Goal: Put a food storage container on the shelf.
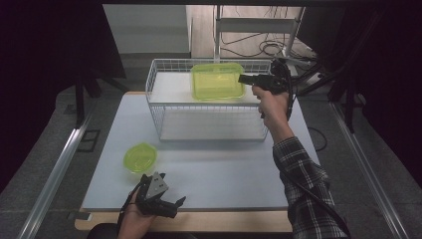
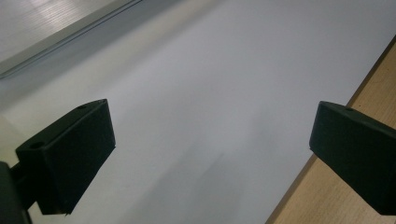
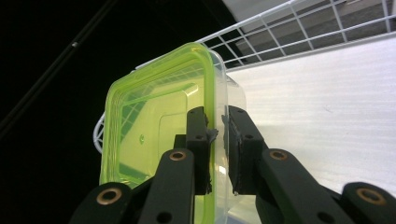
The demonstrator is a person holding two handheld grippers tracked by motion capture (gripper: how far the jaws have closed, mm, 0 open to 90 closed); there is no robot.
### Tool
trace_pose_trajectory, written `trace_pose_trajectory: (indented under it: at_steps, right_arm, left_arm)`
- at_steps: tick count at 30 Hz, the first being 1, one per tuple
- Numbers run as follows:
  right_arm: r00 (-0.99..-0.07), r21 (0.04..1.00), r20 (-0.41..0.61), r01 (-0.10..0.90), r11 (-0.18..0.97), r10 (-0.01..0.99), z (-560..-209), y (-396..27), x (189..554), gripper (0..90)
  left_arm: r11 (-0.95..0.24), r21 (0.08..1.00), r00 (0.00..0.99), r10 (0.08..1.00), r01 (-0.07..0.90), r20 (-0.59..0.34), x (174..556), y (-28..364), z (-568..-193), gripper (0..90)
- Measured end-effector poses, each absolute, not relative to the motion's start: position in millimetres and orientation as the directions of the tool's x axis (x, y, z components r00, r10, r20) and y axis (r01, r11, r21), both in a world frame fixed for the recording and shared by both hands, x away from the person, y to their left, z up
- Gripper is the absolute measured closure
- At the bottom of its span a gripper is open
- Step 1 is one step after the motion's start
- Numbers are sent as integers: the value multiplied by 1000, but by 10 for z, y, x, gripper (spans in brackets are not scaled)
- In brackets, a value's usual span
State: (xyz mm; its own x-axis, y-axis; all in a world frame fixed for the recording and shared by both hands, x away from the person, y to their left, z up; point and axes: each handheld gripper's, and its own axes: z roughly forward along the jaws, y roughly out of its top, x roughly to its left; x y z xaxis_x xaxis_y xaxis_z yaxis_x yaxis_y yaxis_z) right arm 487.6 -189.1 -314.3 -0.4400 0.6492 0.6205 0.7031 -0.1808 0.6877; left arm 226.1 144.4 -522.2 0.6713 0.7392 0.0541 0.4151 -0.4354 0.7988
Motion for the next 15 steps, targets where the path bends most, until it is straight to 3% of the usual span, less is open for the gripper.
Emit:
trace_pose_trajectory:
  at_steps: [8,15]
  right_arm:
    - [-421,687,608,704,-180,673,-3193,-1795,4926,797]
    - [-418,719,537,681,-139,733,-3189,-1752,4926,751]
  left_arm:
    - [-438,799,673,738,413,57,2259,1443,-5221,0]
    - [-442,796,674,736,414,58,2259,1437,-5225,0]
